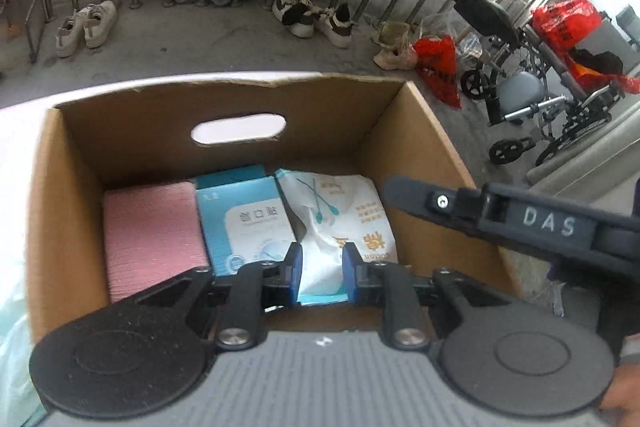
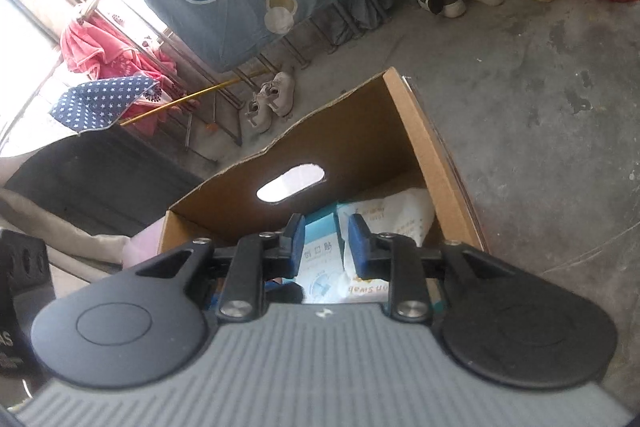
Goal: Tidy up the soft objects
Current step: 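Carry the white wet-wipe pack into the cardboard box and open the right gripper, then move the right gripper to the table and grasp the blue ZONSEN wet-wipe pack, then carry the blue wet-wipe pack into the box and open the right gripper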
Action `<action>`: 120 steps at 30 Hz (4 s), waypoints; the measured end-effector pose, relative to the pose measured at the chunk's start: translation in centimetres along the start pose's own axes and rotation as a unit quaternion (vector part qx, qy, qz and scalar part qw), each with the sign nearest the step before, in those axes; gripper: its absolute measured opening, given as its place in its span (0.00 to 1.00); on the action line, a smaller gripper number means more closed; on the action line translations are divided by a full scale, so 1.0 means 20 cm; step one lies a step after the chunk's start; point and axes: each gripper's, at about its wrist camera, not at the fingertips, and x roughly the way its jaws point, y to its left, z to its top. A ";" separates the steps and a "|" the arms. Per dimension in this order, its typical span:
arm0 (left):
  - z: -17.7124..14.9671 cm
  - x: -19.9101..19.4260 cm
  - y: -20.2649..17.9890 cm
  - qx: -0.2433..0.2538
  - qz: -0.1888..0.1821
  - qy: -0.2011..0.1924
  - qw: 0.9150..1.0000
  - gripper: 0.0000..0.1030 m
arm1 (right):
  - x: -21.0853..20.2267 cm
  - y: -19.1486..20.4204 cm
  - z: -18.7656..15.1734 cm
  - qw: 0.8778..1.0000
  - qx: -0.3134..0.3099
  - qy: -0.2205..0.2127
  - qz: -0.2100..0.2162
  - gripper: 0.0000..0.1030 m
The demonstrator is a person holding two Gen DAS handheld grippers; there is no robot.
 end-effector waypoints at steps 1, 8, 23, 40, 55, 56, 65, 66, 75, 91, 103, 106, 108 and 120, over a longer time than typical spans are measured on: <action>0.00 -0.03 0.01 -0.001 0.000 -0.005 1.000 0.24 | -0.01 0.01 0.00 1.000 0.001 -0.001 0.001 0.23; -0.09 -0.40 0.08 0.012 0.017 -0.050 0.999 0.52 | -0.31 0.15 -0.08 0.999 0.011 -0.027 0.042 0.34; -0.68 -1.24 0.64 0.018 0.117 -0.151 0.981 0.74 | -0.52 0.70 -0.55 0.986 -0.007 0.037 0.160 0.57; -1.26 -1.53 1.26 -0.005 0.279 -0.212 0.937 0.73 | 0.09 1.52 -1.01 0.955 -0.039 0.181 0.232 0.59; -1.04 -1.02 1.58 -0.013 0.193 -0.180 0.965 0.66 | 1.04 1.90 -1.09 0.960 -0.050 0.264 0.085 0.59; -1.01 -0.98 1.60 -0.010 0.194 -0.171 0.966 0.67 | 1.09 1.91 -1.08 0.960 -0.052 0.266 0.069 0.59; -0.80 -0.72 1.75 0.002 0.214 -0.089 0.973 0.77 | 1.33 1.92 -1.09 0.954 -0.048 0.297 0.019 0.61; -0.79 -0.70 1.77 -0.003 0.214 -0.080 0.974 0.77 | 1.35 1.92 -1.08 0.953 -0.044 0.300 0.021 0.63; -0.72 -0.63 1.83 -0.040 0.185 -0.042 0.981 0.83 | 1.31 1.88 -1.04 0.950 -0.017 0.313 0.011 0.63; -0.69 -0.60 1.79 -0.056 0.194 -0.029 0.979 0.72 | 1.34 1.87 -1.10 0.952 -0.015 0.304 0.025 0.52; -0.71 -0.94 1.57 -0.054 0.212 -0.078 0.973 0.71 | 0.96 1.90 -1.00 0.957 -0.020 0.275 0.096 0.45; -0.71 -1.05 1.46 -0.044 0.219 -0.096 0.970 0.72 | 0.80 1.89 -0.95 0.958 -0.021 0.260 0.121 0.44; -0.70 -1.12 1.37 -0.033 0.224 -0.108 0.968 0.72 | 0.69 1.87 -0.91 0.958 -0.018 0.250 0.139 0.45; -0.58 -1.17 0.57 0.064 0.159 -0.135 0.976 0.72 | -0.12 1.33 -0.60 0.971 0.039 0.150 0.184 0.47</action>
